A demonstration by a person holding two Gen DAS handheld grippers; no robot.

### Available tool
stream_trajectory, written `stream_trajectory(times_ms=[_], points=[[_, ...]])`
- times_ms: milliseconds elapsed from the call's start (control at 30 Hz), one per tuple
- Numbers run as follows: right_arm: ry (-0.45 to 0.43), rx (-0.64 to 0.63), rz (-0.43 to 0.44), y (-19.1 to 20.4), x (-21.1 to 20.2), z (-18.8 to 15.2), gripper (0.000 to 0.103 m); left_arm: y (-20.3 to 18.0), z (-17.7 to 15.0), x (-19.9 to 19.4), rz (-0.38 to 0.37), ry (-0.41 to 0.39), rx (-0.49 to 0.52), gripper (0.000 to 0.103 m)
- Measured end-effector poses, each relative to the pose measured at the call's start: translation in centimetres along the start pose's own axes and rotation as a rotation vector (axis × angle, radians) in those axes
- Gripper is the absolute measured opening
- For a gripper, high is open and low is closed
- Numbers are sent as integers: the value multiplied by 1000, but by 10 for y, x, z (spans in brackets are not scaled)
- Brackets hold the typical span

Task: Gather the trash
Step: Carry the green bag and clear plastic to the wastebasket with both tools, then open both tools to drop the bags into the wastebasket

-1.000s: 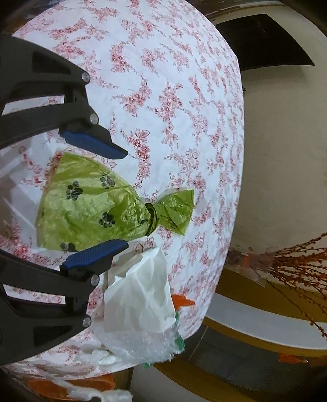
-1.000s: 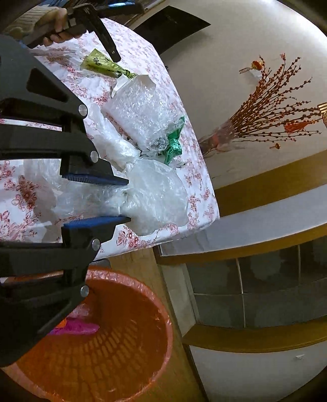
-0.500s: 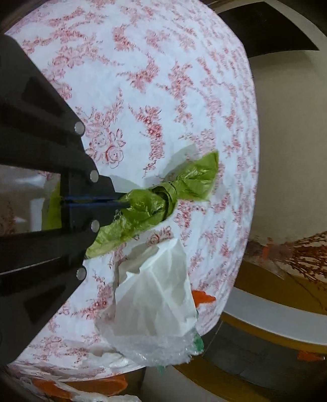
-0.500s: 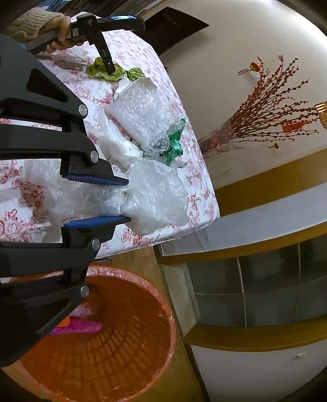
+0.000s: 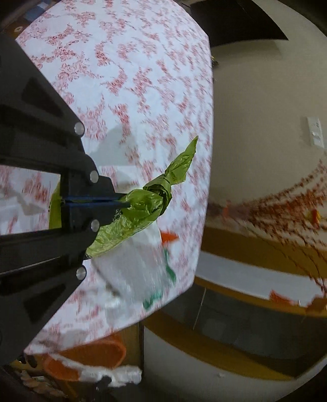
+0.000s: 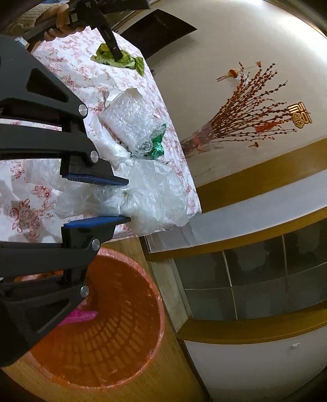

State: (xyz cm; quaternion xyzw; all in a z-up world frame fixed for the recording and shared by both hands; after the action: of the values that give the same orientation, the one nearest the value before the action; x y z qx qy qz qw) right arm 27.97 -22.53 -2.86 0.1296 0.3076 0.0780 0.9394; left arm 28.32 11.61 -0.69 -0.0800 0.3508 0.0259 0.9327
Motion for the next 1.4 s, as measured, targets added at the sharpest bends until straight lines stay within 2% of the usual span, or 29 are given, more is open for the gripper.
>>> stream_trajectory(times_ms=[367,733,933,1400], points=[[-73,33,-45,-29,-36,9,24,-109,1,-31,-181,-40,125,3],[-121,85,-121,-76,-62,16,24,-220,-23,-27,-359,1,242,3],[-136,110,-155,-97,-71,18,24,-263,-37,-23,-422,28,283,3],[-152,150,-205,-131,-79,18,24,-326,-56,-15,-509,61,349,3]])
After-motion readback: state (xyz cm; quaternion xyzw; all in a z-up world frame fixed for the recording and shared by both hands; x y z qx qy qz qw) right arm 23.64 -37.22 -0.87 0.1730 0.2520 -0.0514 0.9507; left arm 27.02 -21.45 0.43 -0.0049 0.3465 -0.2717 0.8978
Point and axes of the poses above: each gripper's, at about its wrist camera, not at the fingertips, and x roughly the way its jaws point, y to its left, z to its top, the point moved 7 cm from there along x, roughly the way its jaws point, and after that the axes turned 1 degree about -z, right-handed, at the moved point
